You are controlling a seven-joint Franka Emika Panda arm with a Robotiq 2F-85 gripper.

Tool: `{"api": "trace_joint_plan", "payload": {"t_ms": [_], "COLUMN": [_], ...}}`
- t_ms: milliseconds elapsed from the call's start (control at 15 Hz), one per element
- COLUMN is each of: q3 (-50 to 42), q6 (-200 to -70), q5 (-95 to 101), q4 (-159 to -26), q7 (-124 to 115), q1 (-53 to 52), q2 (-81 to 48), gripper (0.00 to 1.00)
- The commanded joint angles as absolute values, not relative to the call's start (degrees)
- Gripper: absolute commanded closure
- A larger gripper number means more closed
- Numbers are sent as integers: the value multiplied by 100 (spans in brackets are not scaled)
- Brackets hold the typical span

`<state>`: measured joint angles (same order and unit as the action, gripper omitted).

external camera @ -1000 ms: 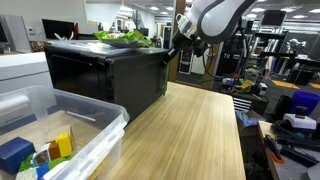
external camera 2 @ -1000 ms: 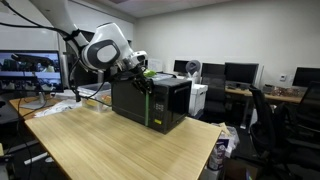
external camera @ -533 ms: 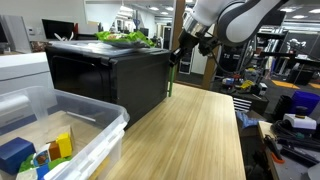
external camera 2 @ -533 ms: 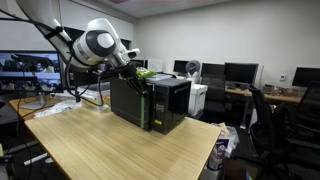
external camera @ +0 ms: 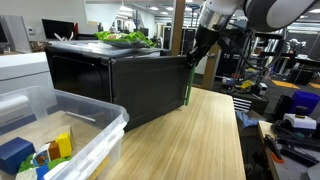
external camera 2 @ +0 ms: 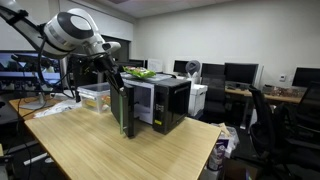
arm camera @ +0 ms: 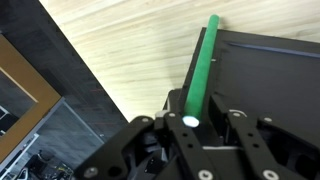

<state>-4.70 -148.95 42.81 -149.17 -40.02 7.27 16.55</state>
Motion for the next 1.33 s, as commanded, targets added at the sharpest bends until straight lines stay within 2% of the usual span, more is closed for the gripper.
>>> {"api": "trace_joint_plan", "payload": {"t_ms": [0,267,400,467,533,600,800,1067,1133,1200,1267], "q3": [25,439,600,656,674,660,443,-81,-196,-335,-133], "q6": [-14135,-13610,-13797,-13957,-14009,-14167,-14368,-14230,-14155,-14256,-14330], "q5": [3865,3335,3667,3985,4267,4776,6127,7501,7228,6132,5693], "q4": [-15063,-14881,-14597,-14488,-14381,-14268,-14025,-13637,-13610,-13703,-13739], "q7": [-3939,-3905,-4369,-4690,-4954,-5378,-6436,-7724,-7577,-6586,-6337], "q1": [717,642,1043,1274,1445,1659,1852,1574,1439,1233,1368], "q2": [2384,2667,2421,2241,2093,1882,1323,644,524,448,414], "gripper": [32,3,0,25,25,31,52,82,88,95,97]}}
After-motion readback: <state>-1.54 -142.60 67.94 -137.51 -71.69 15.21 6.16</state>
